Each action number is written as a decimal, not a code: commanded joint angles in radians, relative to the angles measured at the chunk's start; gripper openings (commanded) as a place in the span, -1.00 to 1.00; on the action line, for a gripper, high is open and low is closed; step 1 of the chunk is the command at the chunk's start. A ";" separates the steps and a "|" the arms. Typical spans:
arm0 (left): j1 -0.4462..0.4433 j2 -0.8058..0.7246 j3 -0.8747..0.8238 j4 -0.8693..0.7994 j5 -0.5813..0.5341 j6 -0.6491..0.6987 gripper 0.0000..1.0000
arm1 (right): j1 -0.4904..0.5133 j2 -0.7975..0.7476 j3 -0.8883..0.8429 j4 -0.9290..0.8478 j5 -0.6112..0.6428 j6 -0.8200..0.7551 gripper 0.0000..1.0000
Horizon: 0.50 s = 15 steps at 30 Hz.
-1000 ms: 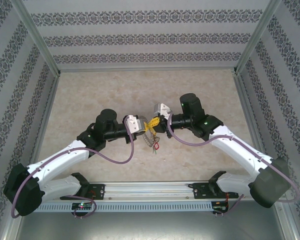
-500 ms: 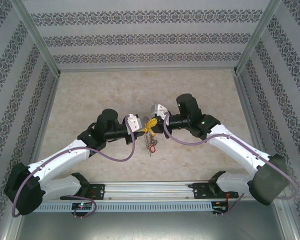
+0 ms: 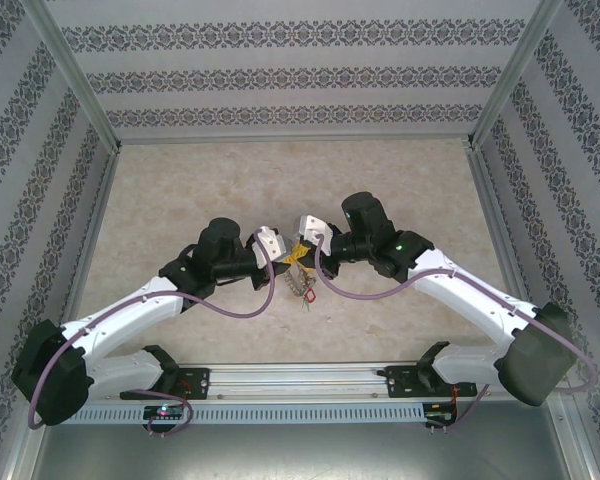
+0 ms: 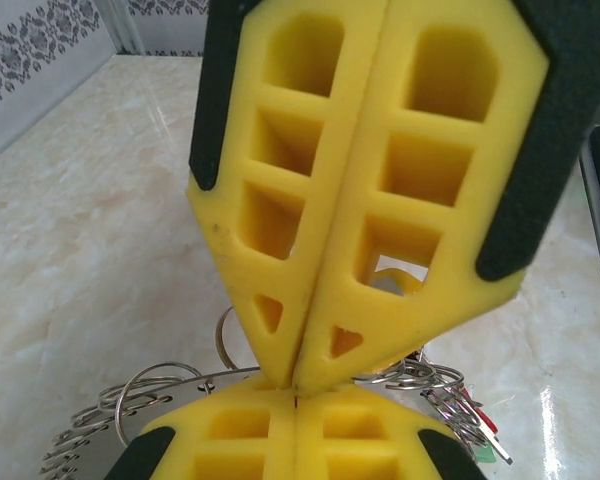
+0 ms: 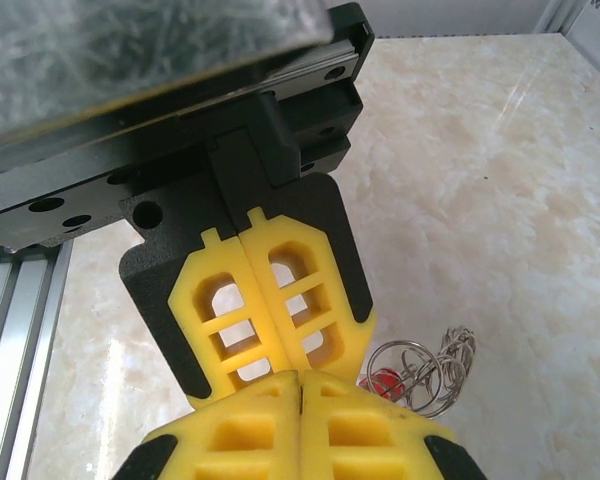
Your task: Put the keys on the keyring
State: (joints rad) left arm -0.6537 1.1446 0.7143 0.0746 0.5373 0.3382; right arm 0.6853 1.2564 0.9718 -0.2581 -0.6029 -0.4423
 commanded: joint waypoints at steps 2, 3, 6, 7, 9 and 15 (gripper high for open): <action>-0.014 -0.008 0.089 0.184 0.011 -0.062 -1.00 | 0.016 0.046 -0.008 -0.110 0.029 -0.005 -1.00; -0.012 -0.008 0.085 0.194 0.012 -0.068 -1.00 | 0.020 0.047 -0.019 -0.098 0.059 -0.001 -1.00; -0.012 -0.008 0.067 0.264 0.007 -0.113 -1.00 | 0.047 0.056 -0.047 -0.056 0.229 0.004 -1.00; -0.012 -0.006 0.066 0.276 0.005 -0.128 -1.00 | 0.066 0.064 -0.055 -0.041 0.307 0.003 -1.00; -0.013 0.000 0.070 0.292 0.006 -0.149 -1.00 | 0.094 0.074 -0.064 -0.016 0.420 0.001 -1.00; -0.012 -0.008 0.060 0.298 0.020 -0.153 -1.00 | 0.102 0.052 -0.106 0.121 0.588 0.074 -1.00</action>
State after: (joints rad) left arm -0.6453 1.1831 0.7147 0.1078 0.4370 0.2077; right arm 0.7837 1.2720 0.9257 -0.1120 -0.2234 -0.3920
